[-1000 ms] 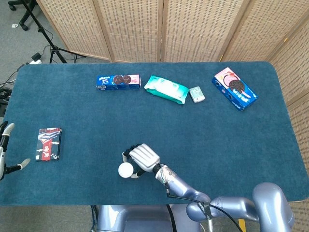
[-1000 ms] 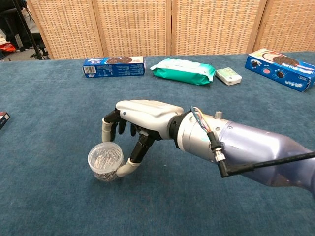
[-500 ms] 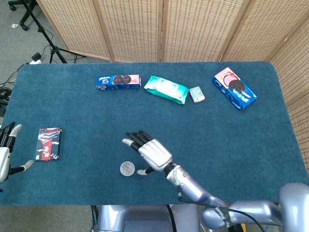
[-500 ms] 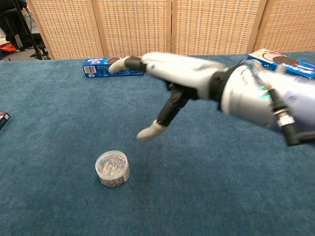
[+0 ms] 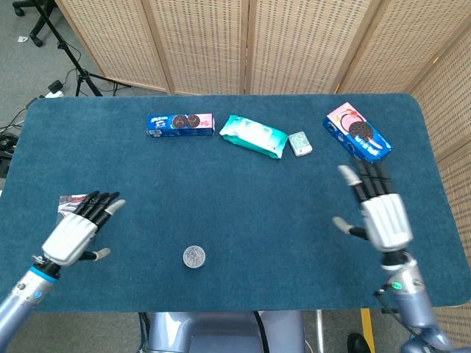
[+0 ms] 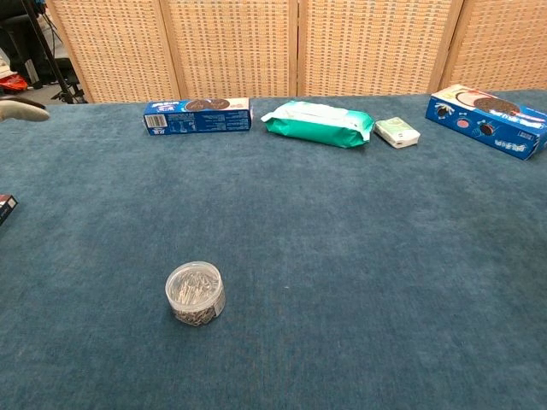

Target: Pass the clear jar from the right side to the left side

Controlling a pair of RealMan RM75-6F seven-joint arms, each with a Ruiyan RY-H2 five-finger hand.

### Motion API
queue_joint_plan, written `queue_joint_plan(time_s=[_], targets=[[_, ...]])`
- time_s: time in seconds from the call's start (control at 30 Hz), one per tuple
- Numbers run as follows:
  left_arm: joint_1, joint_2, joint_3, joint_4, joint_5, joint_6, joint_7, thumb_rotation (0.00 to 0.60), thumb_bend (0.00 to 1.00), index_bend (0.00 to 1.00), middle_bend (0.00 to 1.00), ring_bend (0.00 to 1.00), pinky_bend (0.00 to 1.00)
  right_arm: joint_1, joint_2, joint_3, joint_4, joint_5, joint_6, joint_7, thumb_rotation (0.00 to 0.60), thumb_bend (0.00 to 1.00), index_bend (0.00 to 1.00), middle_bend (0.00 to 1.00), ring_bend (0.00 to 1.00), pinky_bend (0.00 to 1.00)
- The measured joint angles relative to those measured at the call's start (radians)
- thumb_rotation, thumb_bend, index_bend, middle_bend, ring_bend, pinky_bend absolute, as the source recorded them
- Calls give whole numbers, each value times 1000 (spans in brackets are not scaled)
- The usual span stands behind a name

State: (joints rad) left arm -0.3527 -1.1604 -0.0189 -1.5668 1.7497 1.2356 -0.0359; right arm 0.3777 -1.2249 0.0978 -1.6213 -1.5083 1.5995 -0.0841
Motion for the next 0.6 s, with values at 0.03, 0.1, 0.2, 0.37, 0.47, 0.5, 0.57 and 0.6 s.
queue_joint_plan(time_s=[0.03,0.1,0.2,0.37,0.47,0.5,0.57,0.6], targets=[[-10,-7,2,-11,4,-15,18,600,0,0,0,0,0,-28,5,-4,26,9,16,34,600,0,69,0,0,0],[-31,-24,5,-40,10,-52,72,600,0,0,0,0,0,-93,16,-14,61,30,47,109,600,0,69,0,0,0],[-63,-54,7,-85,12,-108,160,600,0,0,0,0,0,-166,37,-31,80,40,92,188,600,0,69,0,0,0],[-126,-153,7,-112,19,-204,266,600,0,0,0,0,4,-193,84,-35,64,37,99,214,600,0,69,0,0,0],[-161,-219,2,-113,-5,-270,321,600,1,0,0,0,26,-204,108,-32,53,35,89,251,600,0,69,0,0,0],[-171,-240,-1,-112,-16,-289,341,600,3,0,0,0,45,-208,115,-29,50,34,86,267,600,0,69,0,0,0],[-194,-287,-9,-106,-42,-320,381,600,8,1,0,0,89,-214,124,-24,48,32,82,285,600,0,69,0,0,0],[-203,-306,-13,-103,-52,-330,392,600,14,13,0,2,122,-218,128,-21,48,31,79,293,600,0,69,0,0,0]])
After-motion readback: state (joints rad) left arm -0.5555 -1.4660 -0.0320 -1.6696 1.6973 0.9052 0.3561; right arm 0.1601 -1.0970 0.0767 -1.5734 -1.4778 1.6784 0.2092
